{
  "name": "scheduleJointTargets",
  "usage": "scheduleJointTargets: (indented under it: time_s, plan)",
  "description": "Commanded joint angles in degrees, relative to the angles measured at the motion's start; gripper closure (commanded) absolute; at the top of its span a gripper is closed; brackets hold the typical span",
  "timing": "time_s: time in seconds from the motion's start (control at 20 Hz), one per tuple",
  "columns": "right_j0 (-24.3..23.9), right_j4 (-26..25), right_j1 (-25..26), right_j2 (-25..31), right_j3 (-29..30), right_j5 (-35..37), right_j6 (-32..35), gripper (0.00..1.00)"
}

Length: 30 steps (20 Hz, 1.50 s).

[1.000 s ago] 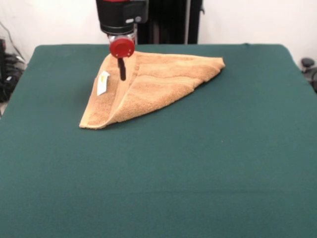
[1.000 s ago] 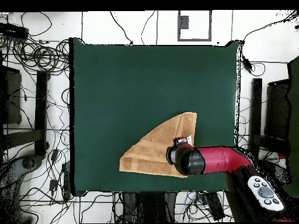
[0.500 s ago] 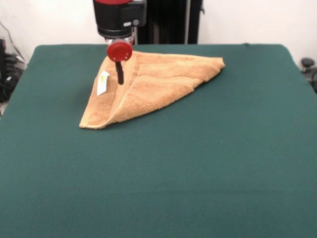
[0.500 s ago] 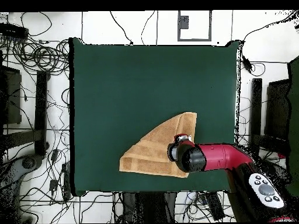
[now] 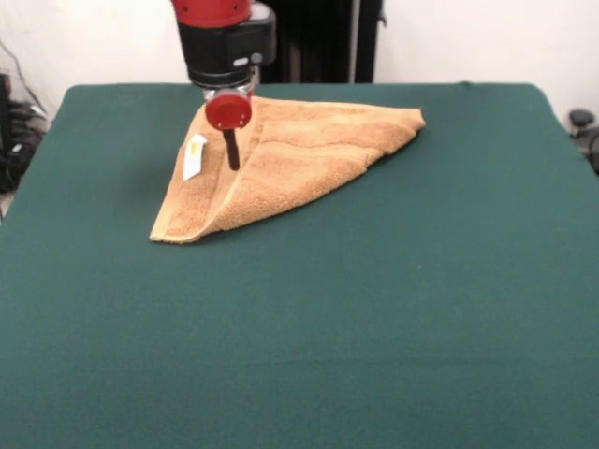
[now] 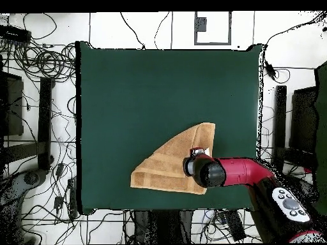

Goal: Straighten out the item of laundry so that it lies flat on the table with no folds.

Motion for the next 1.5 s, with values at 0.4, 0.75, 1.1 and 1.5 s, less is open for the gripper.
scheduleJointTargets:
  time_s: [0.4, 0.75, 1.1, 1.5]
  plan:
    - [0.55, 1.41, 5.64, 4.17, -2.8, -3.88, -4.39, 0.0]
    - [0.51, -1.92, 6.65, 3.7, -2.71, -12.84, -3.13, 0.0]
    - [3.55, -6.35, 7.24, 0.04, -4.44, -30.18, -2.01, 0.0]
    - [1.64, -10.61, 7.43, 5.57, -3.27, -41.26, -3.53, 0.0]
